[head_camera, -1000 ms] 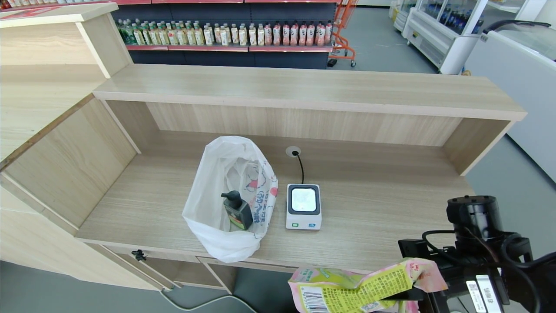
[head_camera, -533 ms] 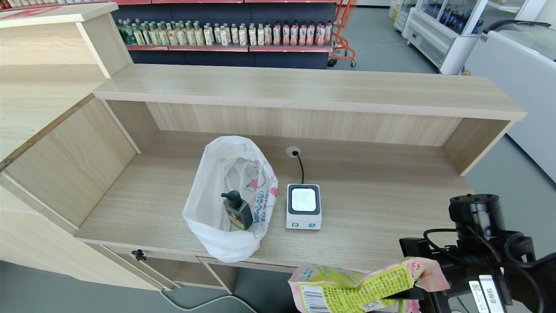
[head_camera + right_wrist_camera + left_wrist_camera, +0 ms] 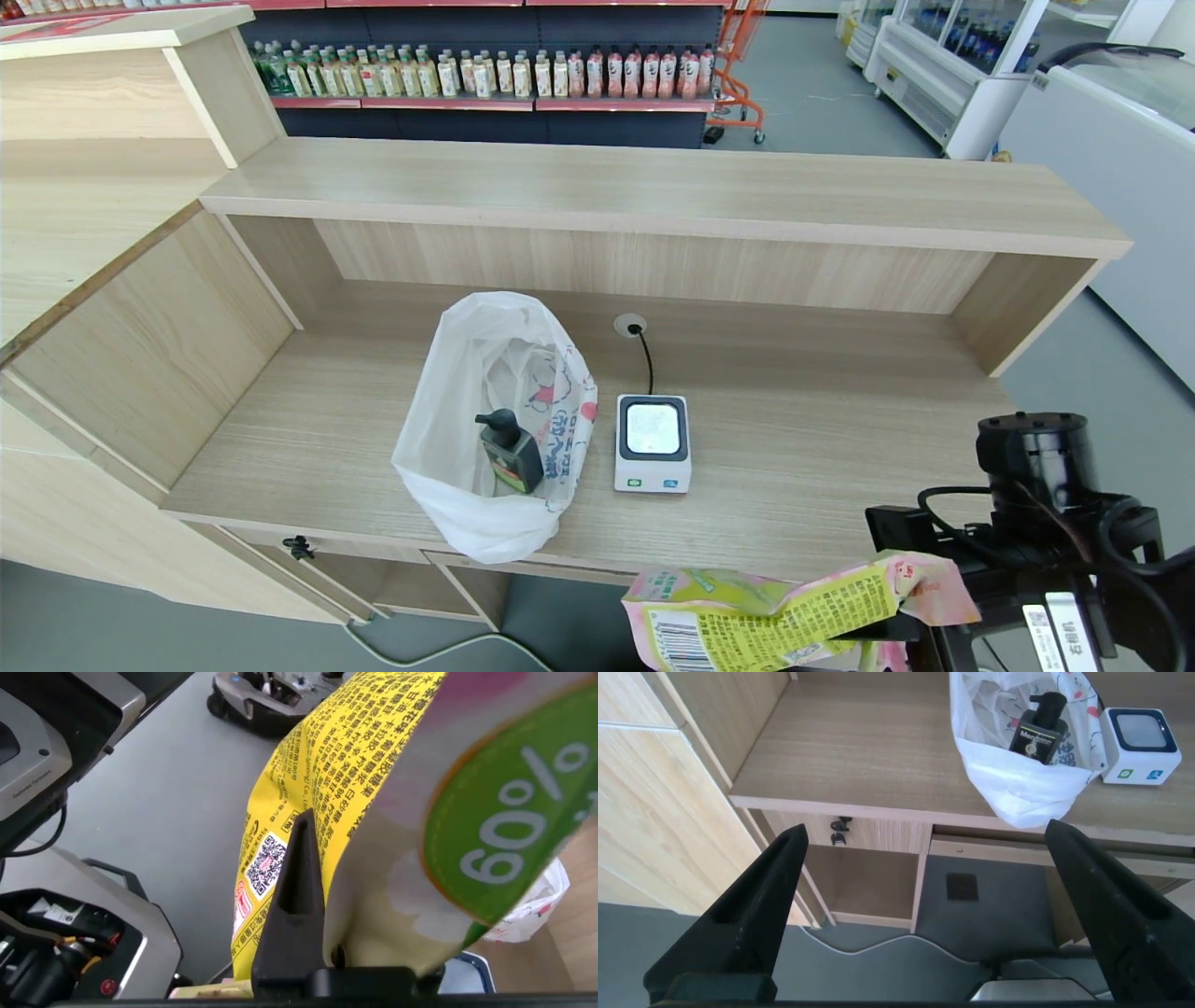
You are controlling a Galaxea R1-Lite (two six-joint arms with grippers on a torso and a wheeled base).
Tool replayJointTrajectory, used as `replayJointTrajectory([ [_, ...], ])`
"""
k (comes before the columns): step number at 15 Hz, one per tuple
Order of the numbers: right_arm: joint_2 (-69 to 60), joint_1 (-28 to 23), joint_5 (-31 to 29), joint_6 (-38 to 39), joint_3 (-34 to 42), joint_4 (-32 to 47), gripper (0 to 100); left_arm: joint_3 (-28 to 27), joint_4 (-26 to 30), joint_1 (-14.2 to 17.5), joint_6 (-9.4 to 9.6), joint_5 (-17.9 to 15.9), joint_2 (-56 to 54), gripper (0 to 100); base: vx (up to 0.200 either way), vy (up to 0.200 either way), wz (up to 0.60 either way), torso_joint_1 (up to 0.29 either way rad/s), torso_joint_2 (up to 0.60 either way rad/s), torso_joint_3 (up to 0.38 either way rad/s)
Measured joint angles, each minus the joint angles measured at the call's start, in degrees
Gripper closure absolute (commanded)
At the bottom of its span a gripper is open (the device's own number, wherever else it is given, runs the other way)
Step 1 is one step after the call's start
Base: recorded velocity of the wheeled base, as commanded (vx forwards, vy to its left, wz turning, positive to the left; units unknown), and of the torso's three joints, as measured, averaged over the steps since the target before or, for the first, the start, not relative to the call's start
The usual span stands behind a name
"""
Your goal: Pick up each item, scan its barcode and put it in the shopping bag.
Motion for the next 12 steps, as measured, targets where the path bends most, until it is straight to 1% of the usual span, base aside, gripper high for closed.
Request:
replayJointTrajectory([
  [2, -0.68, 0.0, -0.49, 0.55, -0.5, 0.3, 100, 0.0, 0.0, 0.0, 0.0, 0.0, 0.0, 0, 0.0, 0.0, 0.0, 0.0, 0.0, 0.0],
  [4, -2.26, -0.6, -4.78, 7.47, -2.27, 1.58, 100, 0.0, 0.0, 0.0, 0.0, 0.0, 0.0, 0, 0.0, 0.0, 0.0, 0.0, 0.0, 0.0],
  [5, -3.85, -1.6, -7.68, 13.82, -2.57, 1.83, 100, 0.0, 0.0, 0.0, 0.0, 0.0, 0.0, 0, 0.0, 0.0, 0.0, 0.0, 0.0, 0.0],
  [7, -8.35, -3.52, -12.86, 28.31, -1.94, 1.97, 100, 0.0, 0.0, 0.0, 0.0, 0.0, 0.0, 0, 0.0, 0.0, 0.0, 0.0, 0.0, 0.0],
  [9, -13.78, -4.51, -19.5, 48.35, -1.27, 1.91, 100, 0.0, 0.0, 0.0, 0.0, 0.0, 0.0, 0, 0.0, 0.0, 0.0, 0.0, 0.0, 0.0],
  [11, -18.49, -3.8, -30.18, 69.91, -2.23, 1.94, 100, 0.0, 0.0, 0.0, 0.0, 0.0, 0.0, 0, 0.0, 0.0, 0.0, 0.0, 0.0, 0.0],
  [12, -20.31, -1.84, -38.05, 79.75, -3.3, 2.13, 100, 0.0, 0.0, 0.0, 0.0, 0.0, 0.0, 0, 0.0, 0.0, 0.0, 0.0, 0.0, 0.0],
])
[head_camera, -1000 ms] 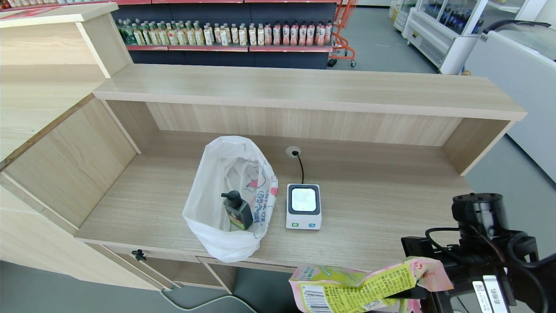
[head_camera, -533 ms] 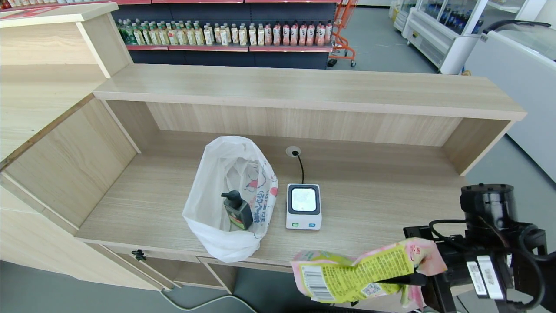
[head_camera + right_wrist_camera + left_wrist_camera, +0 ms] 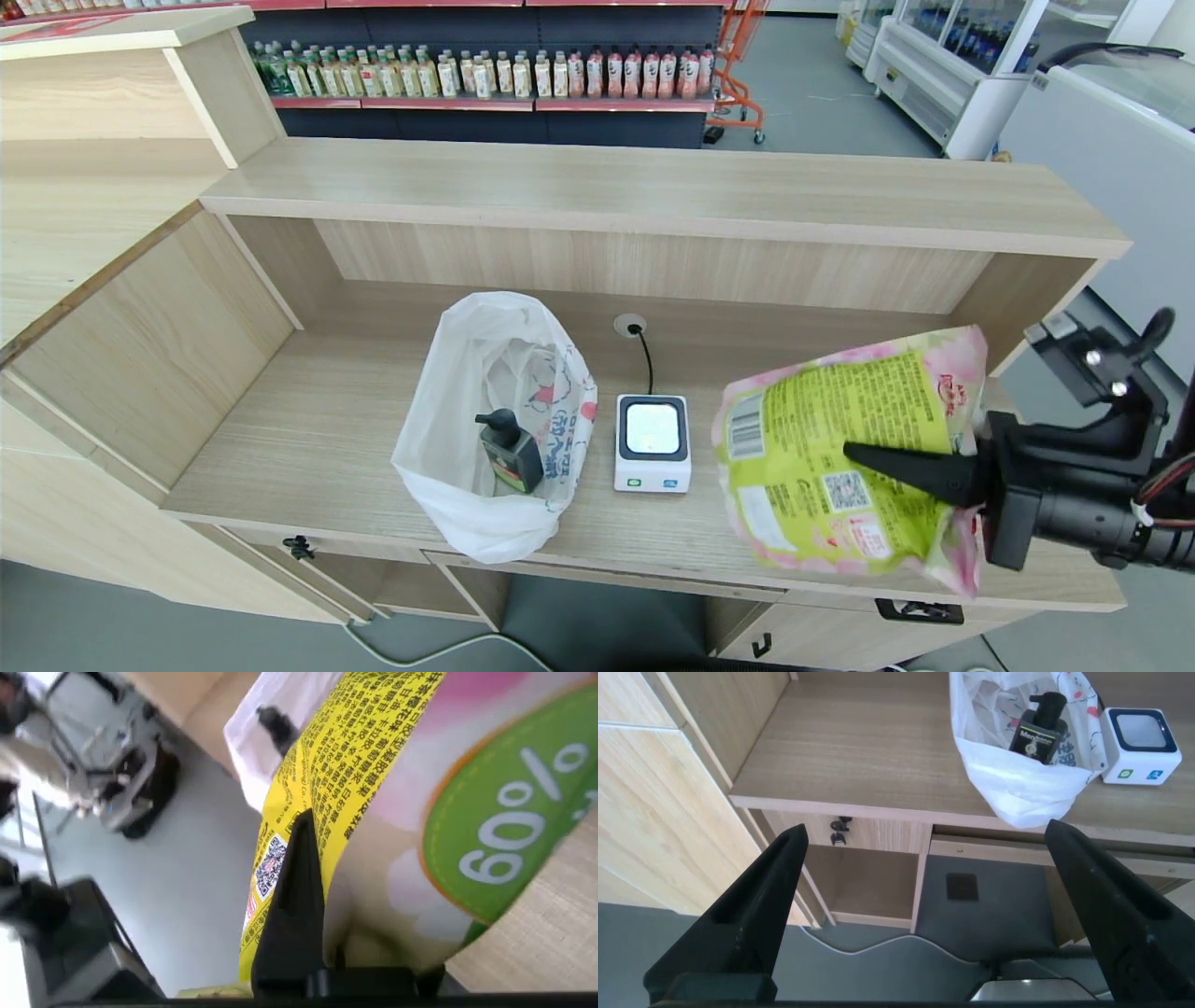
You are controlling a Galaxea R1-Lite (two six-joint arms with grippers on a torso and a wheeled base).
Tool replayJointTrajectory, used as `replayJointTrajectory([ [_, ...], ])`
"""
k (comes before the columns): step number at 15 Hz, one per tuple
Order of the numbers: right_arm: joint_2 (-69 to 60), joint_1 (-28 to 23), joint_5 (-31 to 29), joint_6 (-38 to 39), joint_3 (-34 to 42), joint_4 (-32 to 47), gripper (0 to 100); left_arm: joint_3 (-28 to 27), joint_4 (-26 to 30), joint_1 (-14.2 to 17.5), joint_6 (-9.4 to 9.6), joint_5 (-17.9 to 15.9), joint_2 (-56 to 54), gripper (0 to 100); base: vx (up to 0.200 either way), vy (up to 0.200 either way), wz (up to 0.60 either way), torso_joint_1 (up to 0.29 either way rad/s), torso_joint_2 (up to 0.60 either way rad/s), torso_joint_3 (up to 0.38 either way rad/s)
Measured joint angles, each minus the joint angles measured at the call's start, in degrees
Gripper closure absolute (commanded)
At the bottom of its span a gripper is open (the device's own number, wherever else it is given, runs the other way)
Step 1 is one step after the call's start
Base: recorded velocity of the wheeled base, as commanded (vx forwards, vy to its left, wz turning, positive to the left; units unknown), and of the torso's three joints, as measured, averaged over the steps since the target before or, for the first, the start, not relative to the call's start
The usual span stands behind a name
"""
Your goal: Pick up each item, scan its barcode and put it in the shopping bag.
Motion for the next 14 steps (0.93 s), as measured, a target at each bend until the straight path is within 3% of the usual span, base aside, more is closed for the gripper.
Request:
replayJointTrajectory([
  [3, -3.15, 11.5, -23.92, 27.78, -4.12, 2.35, 100, 0.0, 0.0, 0.0, 0.0, 0.0, 0.0, 0, 0.0, 0.0, 0.0, 0.0, 0.0, 0.0],
  [5, -3.72, 17.55, -32.11, 43.85, -7.03, 6.08, 100, 0.0, 0.0, 0.0, 0.0, 0.0, 0.0, 0, 0.0, 0.0, 0.0, 0.0, 0.0, 0.0],
  [7, -2.93, 20.35, -37.01, 61.39, -12.17, 11.87, 100, 0.0, 0.0, 0.0, -0.02, 0.0, 0.0, 0, 0.0, 0.0, 0.0, 0.0, 0.0, 0.0],
  [9, -0.2, 18.91, -39.31, 74.2, -18.92, 18.46, 100, 0.0, 0.0, 0.0, 0.0, 0.0, 0.0, 0, 0.0, 0.0, 0.0, 0.0, 0.0, 0.0],
  [14, 8.02, 13.58, -39.4, 94.38, -31.34, 31.84, 100, 0.0, 0.0, 0.0, 0.0, 0.0, 0.0, 0, 0.0, 0.0, 0.0, 0.0, 0.0, 0.0],
])
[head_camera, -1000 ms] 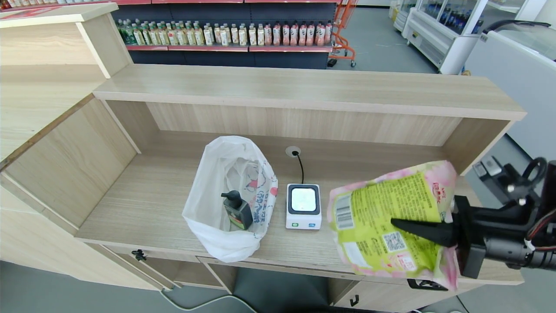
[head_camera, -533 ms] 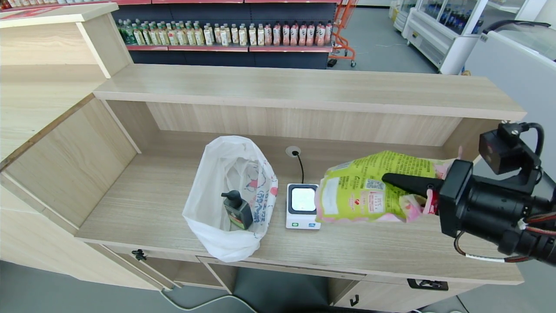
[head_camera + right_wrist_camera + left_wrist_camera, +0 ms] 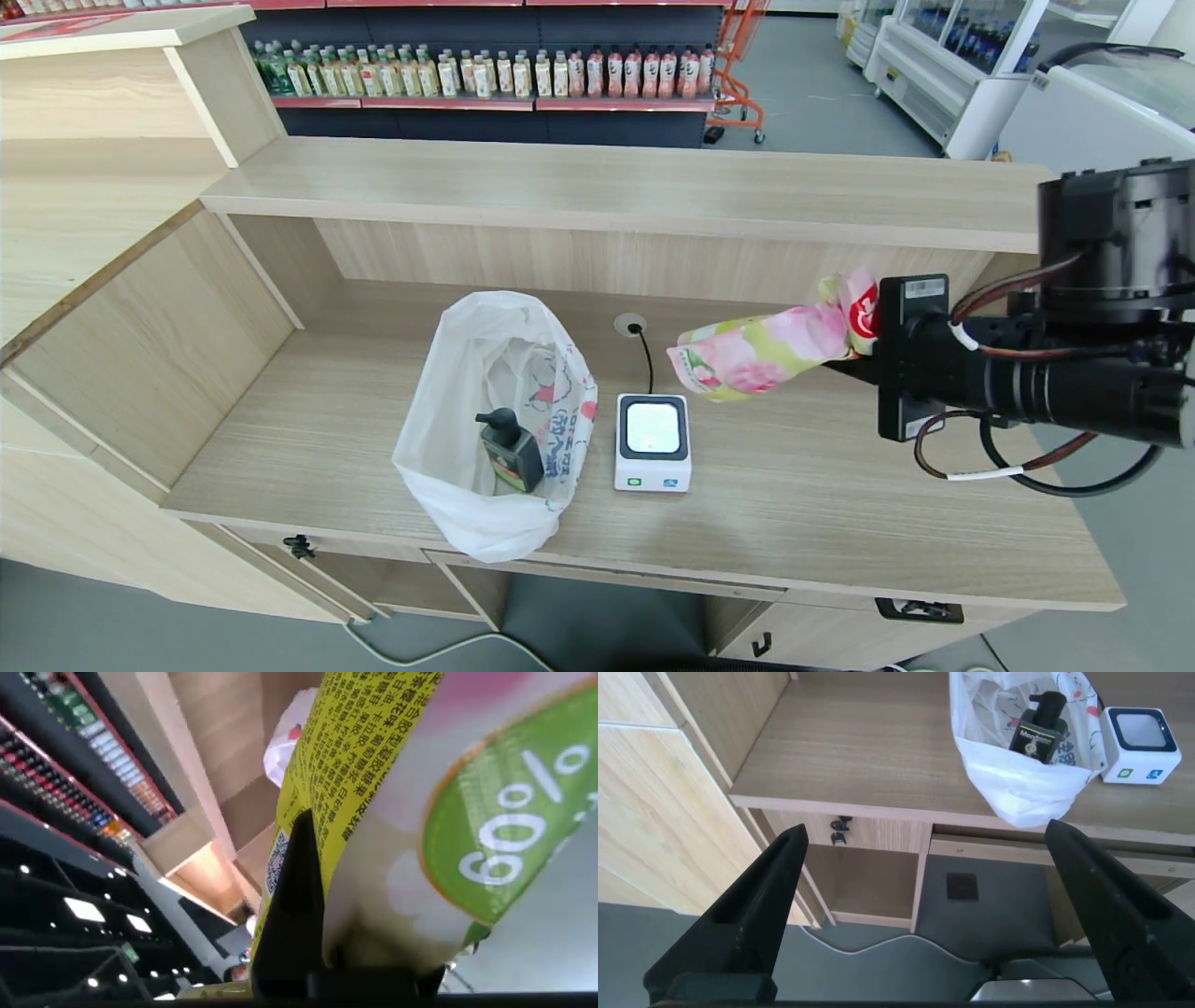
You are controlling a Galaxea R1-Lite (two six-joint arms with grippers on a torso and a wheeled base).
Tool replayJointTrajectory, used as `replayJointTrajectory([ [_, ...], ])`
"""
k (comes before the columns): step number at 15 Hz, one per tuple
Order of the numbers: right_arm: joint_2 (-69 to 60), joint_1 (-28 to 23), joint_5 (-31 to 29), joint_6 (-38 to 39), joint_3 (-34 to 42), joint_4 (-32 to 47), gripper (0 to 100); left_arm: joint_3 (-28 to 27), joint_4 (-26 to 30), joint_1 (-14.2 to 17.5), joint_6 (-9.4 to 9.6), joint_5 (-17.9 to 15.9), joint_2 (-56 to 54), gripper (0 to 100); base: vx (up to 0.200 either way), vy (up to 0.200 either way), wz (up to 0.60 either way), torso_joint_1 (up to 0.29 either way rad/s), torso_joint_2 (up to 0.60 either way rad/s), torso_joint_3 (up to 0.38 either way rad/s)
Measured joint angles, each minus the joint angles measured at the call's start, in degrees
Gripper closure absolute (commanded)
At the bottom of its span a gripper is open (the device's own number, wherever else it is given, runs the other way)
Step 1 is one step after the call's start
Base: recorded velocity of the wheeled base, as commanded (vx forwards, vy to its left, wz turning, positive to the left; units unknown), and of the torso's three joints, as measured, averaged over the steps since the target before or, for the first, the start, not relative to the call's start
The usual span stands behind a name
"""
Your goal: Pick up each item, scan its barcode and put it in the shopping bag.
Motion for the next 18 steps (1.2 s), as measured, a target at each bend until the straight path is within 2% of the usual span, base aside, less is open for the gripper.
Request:
replayJointTrajectory([
  [2, 2.67, -0.13, 1.55, 8.16, -2.46, 4.4, 100, 0.0, 0.0, 0.0, 0.0, 0.0, 0.0, 0, 0.0, 0.0, 0.0, 0.0, 0.0, 0.0],
  [5, 6.42, 0.17, 3.22, 15.09, -3.82, 6.4, 100, 0.0, 0.0, 0.0, 0.0, 0.0, 0.0, 0, 0.0, 0.0, 0.0, 0.0, 0.0, 0.0],
  [9, 9.65, 0.15, 4.72, 18.29, -3.86, 6.38, 100, 0.0, 0.0, 0.0, -0.02, 0.0, 0.0, 0, 0.0, 0.0, 0.0, 0.0, 0.0, 0.0],
  [18, 14.73, -0.85, 6.97, 18.75, -4.44, 3.44, 100, 0.0, 0.0, 0.0, -0.02, 0.02, 0.0, 0, 0.0, 0.0, 0.0, 0.0, 0.0, 0.0],
])
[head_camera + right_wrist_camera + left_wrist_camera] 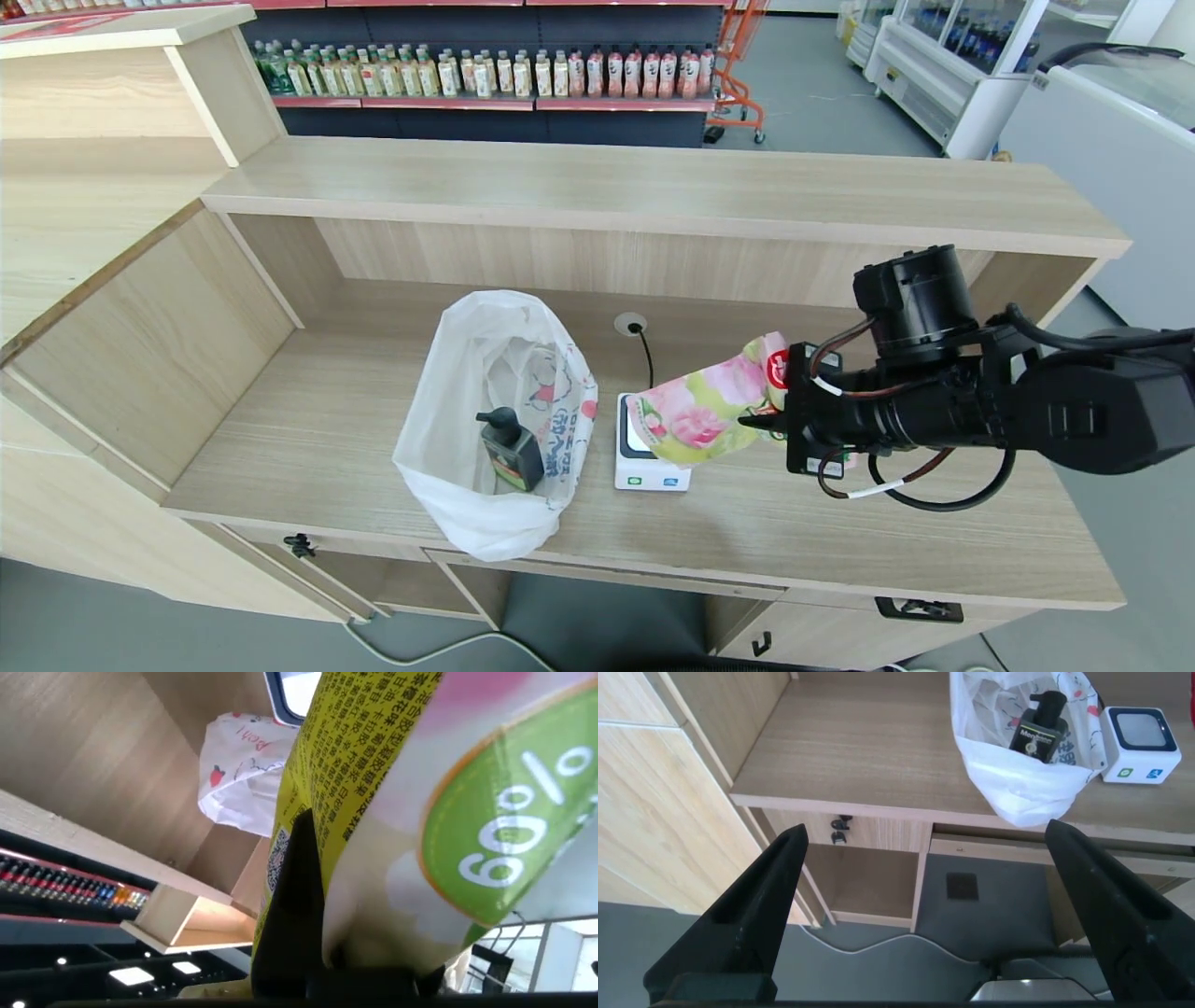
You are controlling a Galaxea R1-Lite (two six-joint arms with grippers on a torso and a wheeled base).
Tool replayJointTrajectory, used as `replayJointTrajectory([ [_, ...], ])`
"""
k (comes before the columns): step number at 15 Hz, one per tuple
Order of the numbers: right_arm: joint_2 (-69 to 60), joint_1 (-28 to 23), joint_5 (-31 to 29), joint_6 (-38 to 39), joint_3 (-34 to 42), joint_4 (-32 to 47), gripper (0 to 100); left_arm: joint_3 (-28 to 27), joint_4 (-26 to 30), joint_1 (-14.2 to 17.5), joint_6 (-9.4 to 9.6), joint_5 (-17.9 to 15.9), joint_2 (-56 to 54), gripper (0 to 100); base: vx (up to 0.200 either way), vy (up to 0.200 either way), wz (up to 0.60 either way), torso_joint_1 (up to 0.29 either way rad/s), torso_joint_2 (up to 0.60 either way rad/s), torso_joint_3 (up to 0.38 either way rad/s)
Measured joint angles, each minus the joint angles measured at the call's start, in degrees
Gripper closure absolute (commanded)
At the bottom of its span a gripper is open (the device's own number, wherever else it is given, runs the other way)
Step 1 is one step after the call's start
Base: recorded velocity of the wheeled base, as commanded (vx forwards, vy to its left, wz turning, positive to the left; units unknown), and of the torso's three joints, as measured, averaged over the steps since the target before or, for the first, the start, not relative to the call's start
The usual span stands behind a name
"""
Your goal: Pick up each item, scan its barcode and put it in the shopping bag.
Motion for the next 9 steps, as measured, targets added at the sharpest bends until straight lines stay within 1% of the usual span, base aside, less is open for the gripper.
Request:
replayJointTrajectory([
  [2, 0.44, 0.01, 0.29, 0.02, -0.12, -3.55, 100, 0.0, 0.0, 0.0, 0.02, -0.02, 0.0, 0, 0.0, 0.0, 0.0, 0.0, 0.0, 0.0],
  [9, 3.57, 1.55, 0.88, 0.85, -0.37, -7.39, 100, 0.0, 0.02, -0.02, 0.02, -0.02, 0.0, 0, 0.0, 0.0, 0.0, 0.0, 0.0, 0.0],
])
